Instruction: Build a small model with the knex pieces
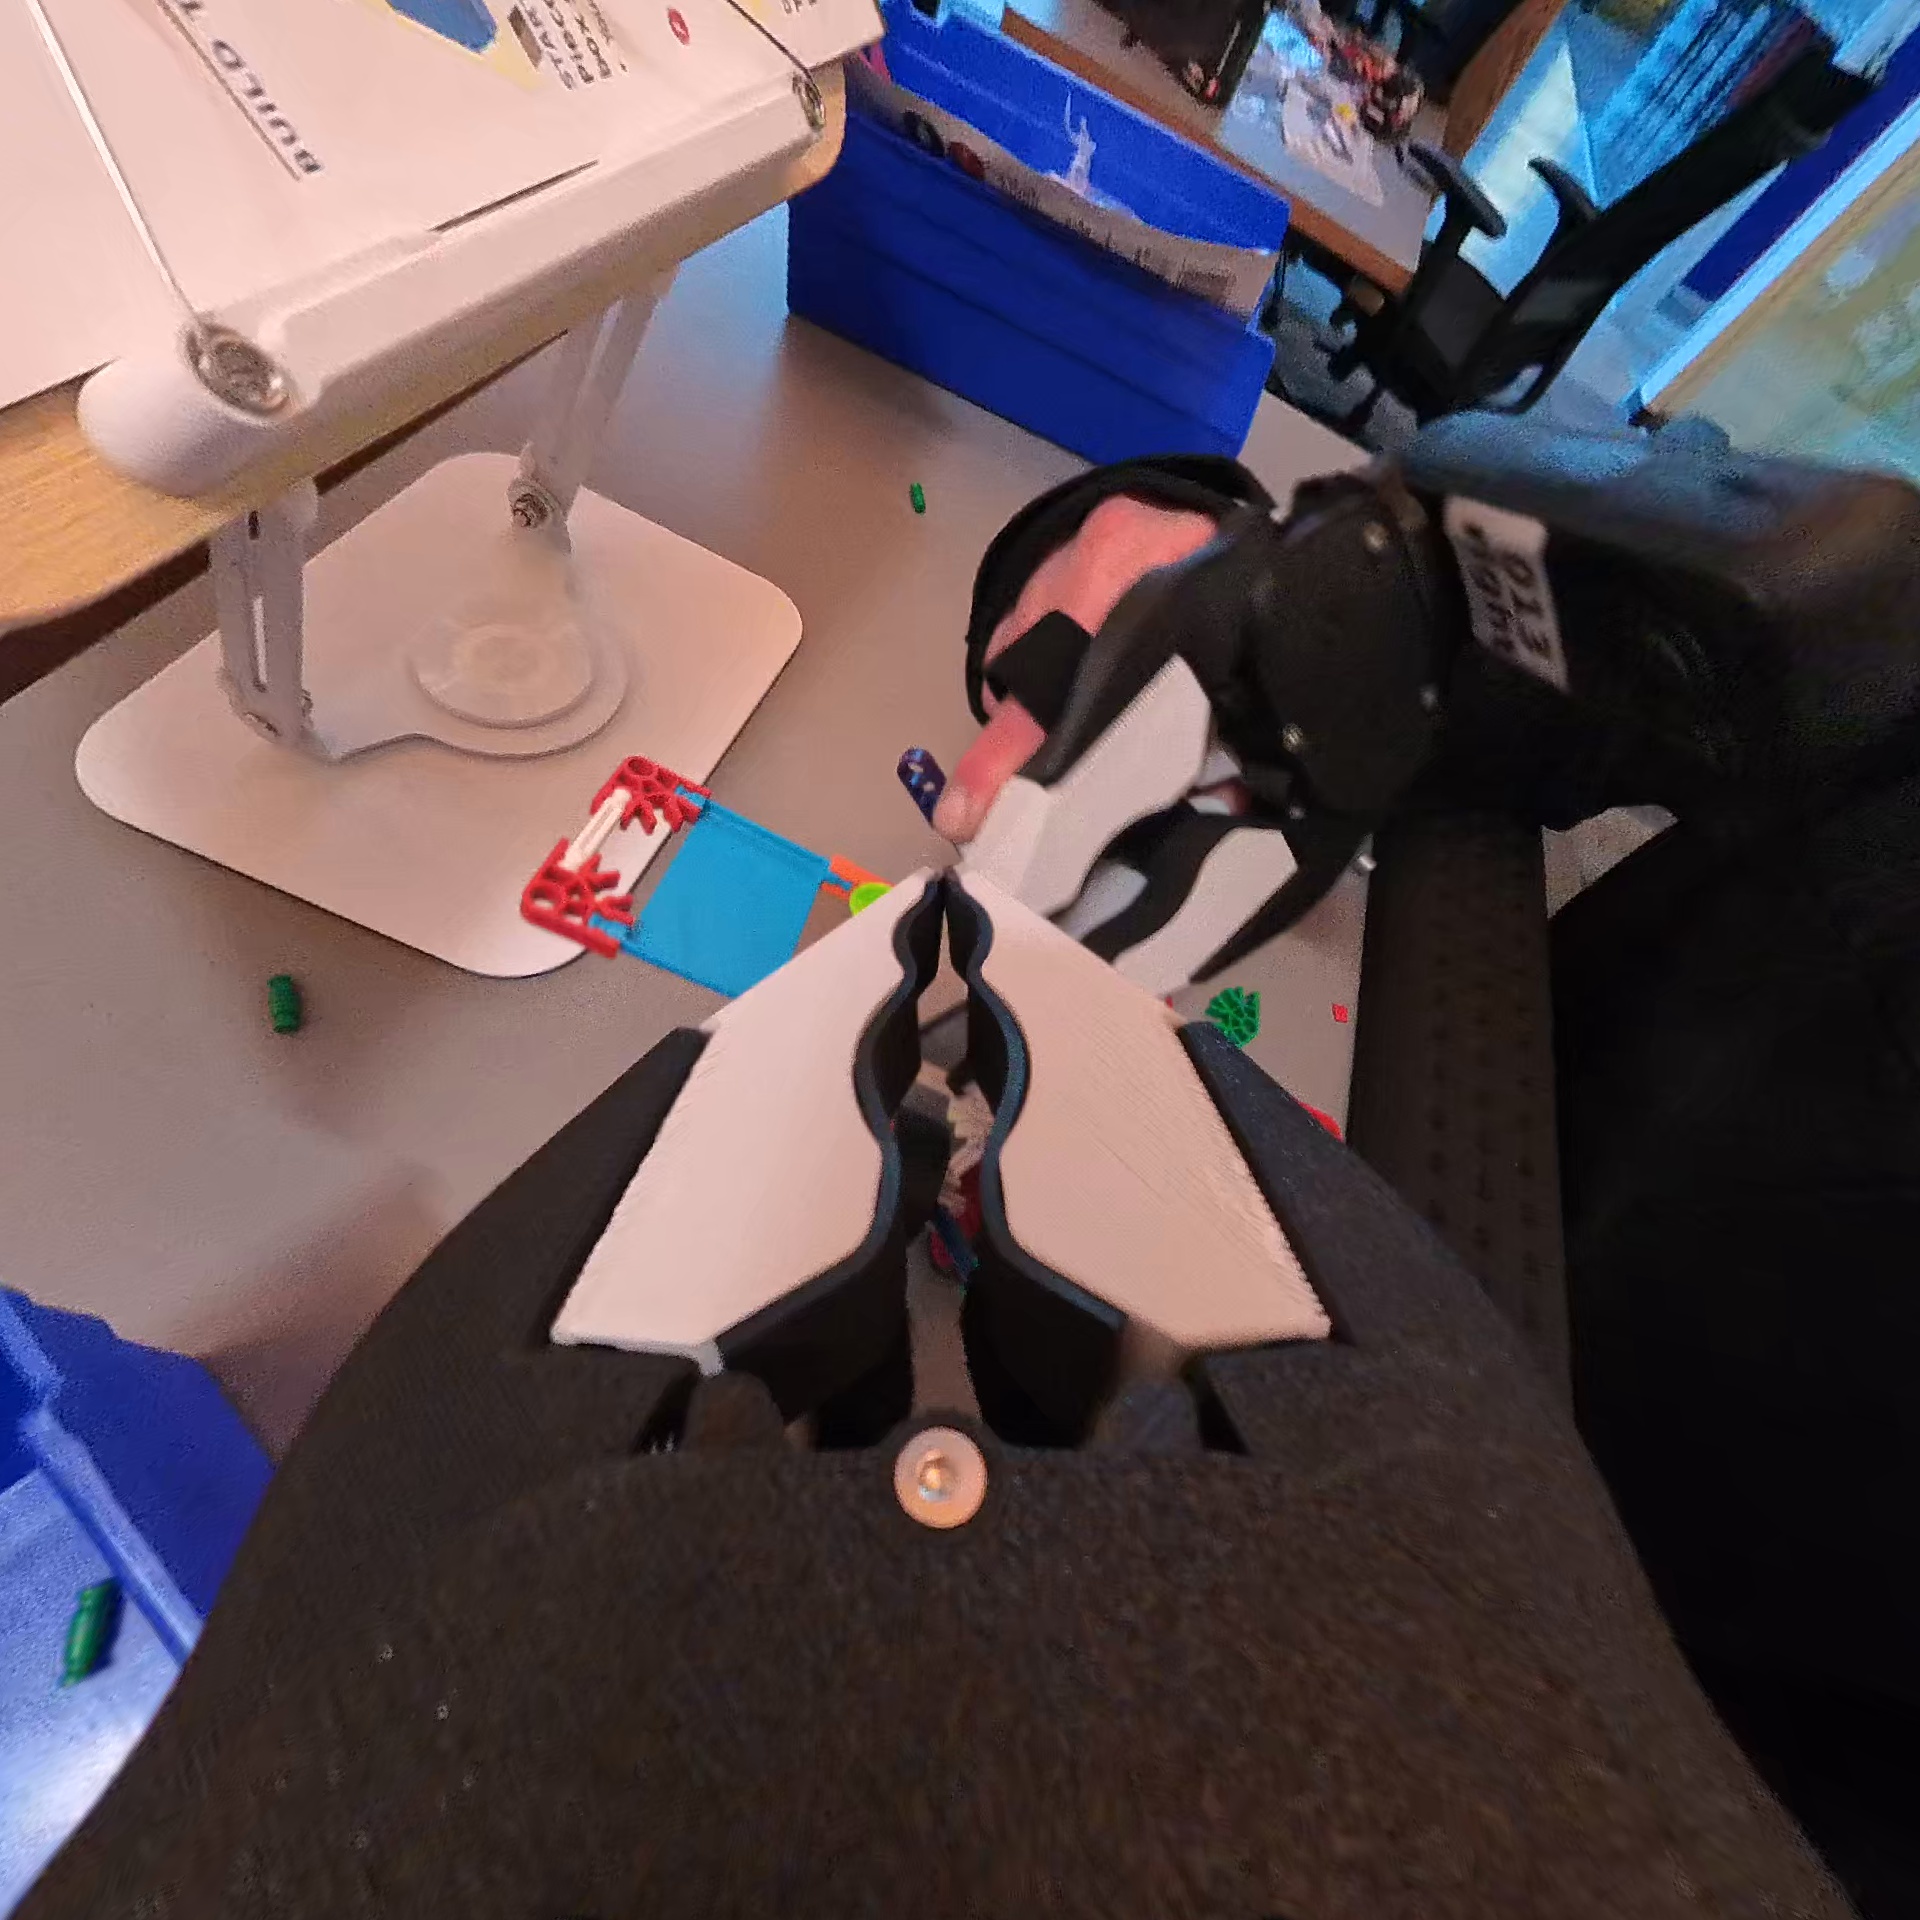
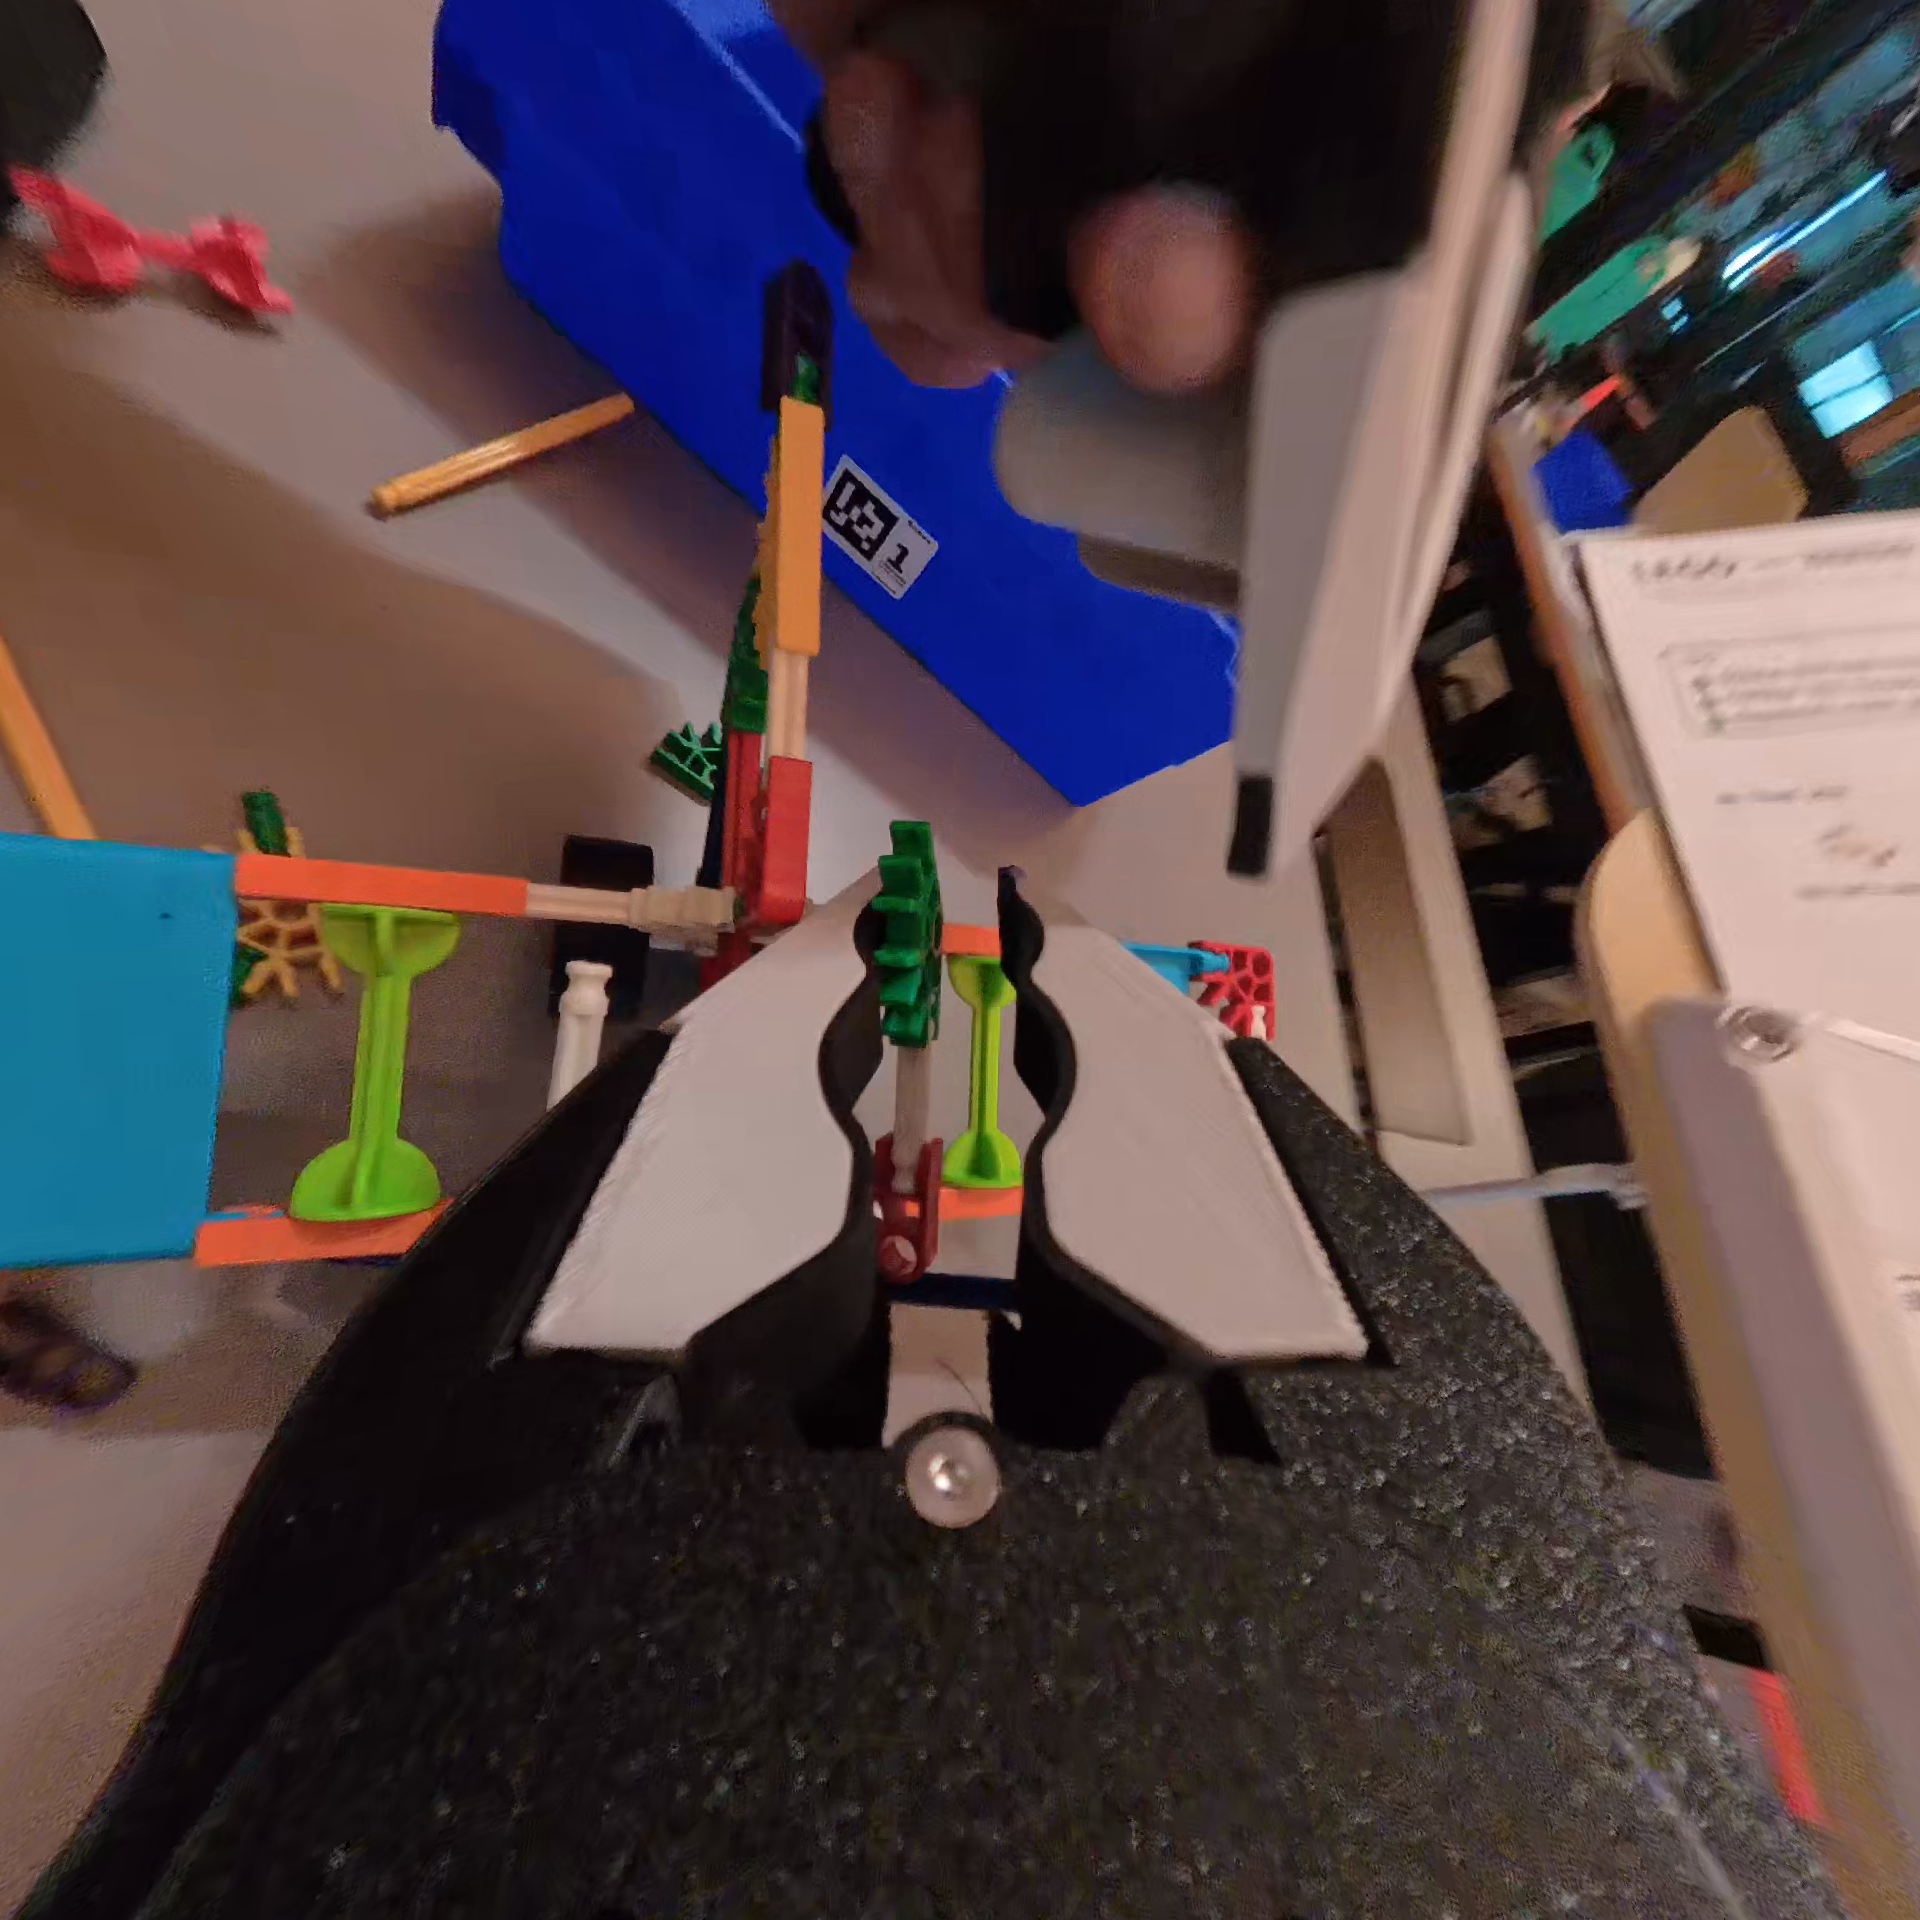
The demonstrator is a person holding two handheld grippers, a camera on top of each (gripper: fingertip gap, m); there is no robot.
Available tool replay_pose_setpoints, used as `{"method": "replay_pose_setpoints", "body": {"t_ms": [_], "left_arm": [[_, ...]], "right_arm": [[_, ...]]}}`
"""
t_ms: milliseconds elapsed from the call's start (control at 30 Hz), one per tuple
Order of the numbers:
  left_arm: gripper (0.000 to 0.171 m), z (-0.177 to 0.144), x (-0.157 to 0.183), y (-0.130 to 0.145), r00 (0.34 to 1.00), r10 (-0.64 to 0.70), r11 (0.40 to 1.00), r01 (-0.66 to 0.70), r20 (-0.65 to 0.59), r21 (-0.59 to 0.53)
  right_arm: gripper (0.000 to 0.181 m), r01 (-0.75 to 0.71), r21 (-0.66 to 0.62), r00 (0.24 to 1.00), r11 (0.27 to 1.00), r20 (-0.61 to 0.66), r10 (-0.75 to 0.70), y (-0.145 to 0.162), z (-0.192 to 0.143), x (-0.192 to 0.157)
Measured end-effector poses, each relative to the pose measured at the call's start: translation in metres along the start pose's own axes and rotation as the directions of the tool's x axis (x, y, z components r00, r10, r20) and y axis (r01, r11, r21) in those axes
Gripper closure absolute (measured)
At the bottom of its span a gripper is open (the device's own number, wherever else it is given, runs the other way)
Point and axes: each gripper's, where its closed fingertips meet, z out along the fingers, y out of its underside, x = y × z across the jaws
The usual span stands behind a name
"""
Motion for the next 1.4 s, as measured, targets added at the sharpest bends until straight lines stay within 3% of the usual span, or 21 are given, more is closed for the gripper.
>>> {"method": "replay_pose_setpoints", "body": {"t_ms": [167, 267, 300, 367, 500, 600, 667, 767, 933, 1100, 1233, 1400], "left_arm": [[0.171, -0.013, 0.004, 0.007, 1.000, -0.013, 0.994, 0.015, -0.013, 0.109], [0.171, -0.015, 0.007, 0.011, 1.000, -0.011, 0.992, 0.014, -0.026, 0.126], [0.171, -0.015, 0.006, 0.011, 1.000, -0.014, 0.990, 0.018, -0.027, 0.139], [0.171, -0.013, 0.006, 0.012, 0.999, -0.011, 0.990, 0.018, -0.047, 0.142], [0.171, -0.003, 0.013, 0.018, 0.995, -0.002, 0.992, 0.014, -0.095, 0.128], [0.170, 0.006, 0.012, 0.026, 0.996, 0.012, 0.996, -0.005, -0.087, 0.084], [0.170, 0.008, 0.019, 0.026, 0.992, 0.011, 0.996, 0.000, -0.129, 0.088], [0.170, 0.012, 0.016, 0.031, 0.995, 0.028, 0.998, -0.023, -0.096, 0.050], [0.164, 0.016, 0.024, 0.032, 0.990, 0.044, 0.998, -0.038, -0.131, 0.045], [0.163, 0.025, 0.026, 0.035, 0.988, 0.041, 0.999, -0.037, -0.150, 0.029], [0.162, 0.030, 0.026, 0.035, 0.985, 0.034, 0.999, -0.030, -0.167, 0.027], [0.159, 0.031, 0.023, 0.031, 0.990, 0.049, 0.998, -0.045, -0.133, 0.037]], "right_arm": [[0.155, -0.322, 0.083, 0.938, 0.943, 0.161, 0.306, 0.002, -0.005, 0.004], [0.139, -0.378, 0.091, 0.918, 0.921, 0.165, 0.361, 0.005, -0.009, 0.013], [0.137, -0.376, 0.087, 0.921, 0.923, 0.148, 0.361, 0.008, -0.009, 0.016], [0.150, -0.321, 0.067, 0.944, 0.945, 0.100, 0.314, 0.014, -0.009, 0.019], [0.164, -0.101, -0.041, 0.995, 0.994, 0.023, 0.102, 0.027, -0.007, 0.014], [0.161, -0.020, -0.085, 1.000, 0.996, 0.008, 0.020, 0.028, -0.010, 0.013], [0.147, -0.065, -0.085, 0.997, 0.994, 0.032, 0.068, 0.028, -0.016, 0.015], [0.131, -0.178, -0.091, 0.980, 0.980, 0.071, 0.185, 0.034, -0.022, 0.019], [0.132, -0.364, -0.028, 0.914, 0.931, 0.182, 0.363, 0.032, -0.028, 0.020], [0.127, -0.204, -0.108, 0.969, 0.973, 0.118, 0.216, 0.044, -0.032, 0.021], [0.127, 0.001, -0.255, 1.000, 0.967, -0.006, -0.003, 0.059, -0.044, 0.036], [0.123, -0.049, -0.256, 0.998, 0.966, -0.045, 0.039, 0.064, -0.052, 0.049]]}}
